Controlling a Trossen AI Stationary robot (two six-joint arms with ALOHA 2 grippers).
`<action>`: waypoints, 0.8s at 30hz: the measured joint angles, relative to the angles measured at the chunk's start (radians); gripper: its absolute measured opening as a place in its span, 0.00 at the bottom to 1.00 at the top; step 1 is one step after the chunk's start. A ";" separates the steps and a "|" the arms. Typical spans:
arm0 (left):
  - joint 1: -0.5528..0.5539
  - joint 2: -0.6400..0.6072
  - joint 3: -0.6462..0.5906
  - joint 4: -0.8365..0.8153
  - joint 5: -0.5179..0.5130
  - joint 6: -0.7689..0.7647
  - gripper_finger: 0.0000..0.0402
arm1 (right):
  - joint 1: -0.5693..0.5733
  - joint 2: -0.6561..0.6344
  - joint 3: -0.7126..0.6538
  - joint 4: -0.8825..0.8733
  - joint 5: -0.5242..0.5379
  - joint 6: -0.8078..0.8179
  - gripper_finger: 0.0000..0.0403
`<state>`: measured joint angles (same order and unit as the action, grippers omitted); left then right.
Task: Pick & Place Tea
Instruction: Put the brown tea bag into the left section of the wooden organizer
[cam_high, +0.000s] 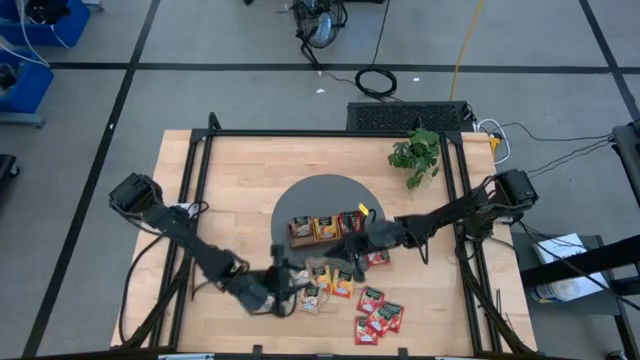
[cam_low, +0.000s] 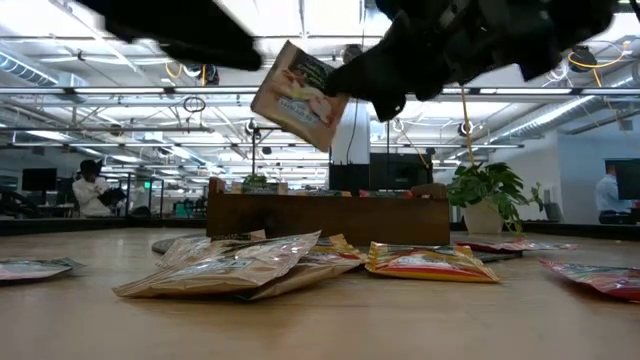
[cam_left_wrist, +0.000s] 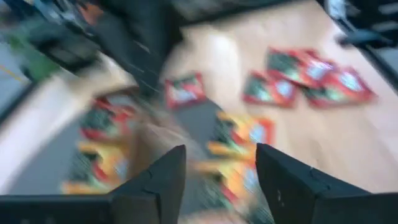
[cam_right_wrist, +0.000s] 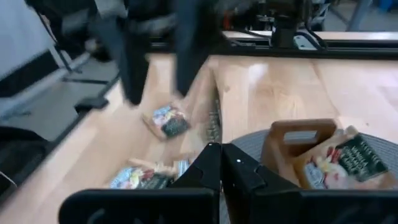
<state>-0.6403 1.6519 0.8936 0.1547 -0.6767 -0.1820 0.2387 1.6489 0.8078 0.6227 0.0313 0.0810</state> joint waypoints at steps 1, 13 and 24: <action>-0.019 0.002 0.000 -0.045 0.000 -0.045 0.51 | -0.021 -0.009 0.020 -0.032 -0.030 0.017 0.00; -0.190 0.010 -0.181 0.022 -0.076 -0.198 0.34 | -0.201 0.026 0.368 -0.575 -0.092 -0.161 0.00; -0.201 0.010 -0.203 0.038 -0.057 -0.187 0.07 | -0.338 0.231 0.481 -0.613 -0.325 -0.199 0.00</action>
<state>-0.8414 1.6615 0.6910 0.1932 -0.7334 -0.3691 -0.0990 1.8794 1.2893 0.0095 -0.2935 -0.1177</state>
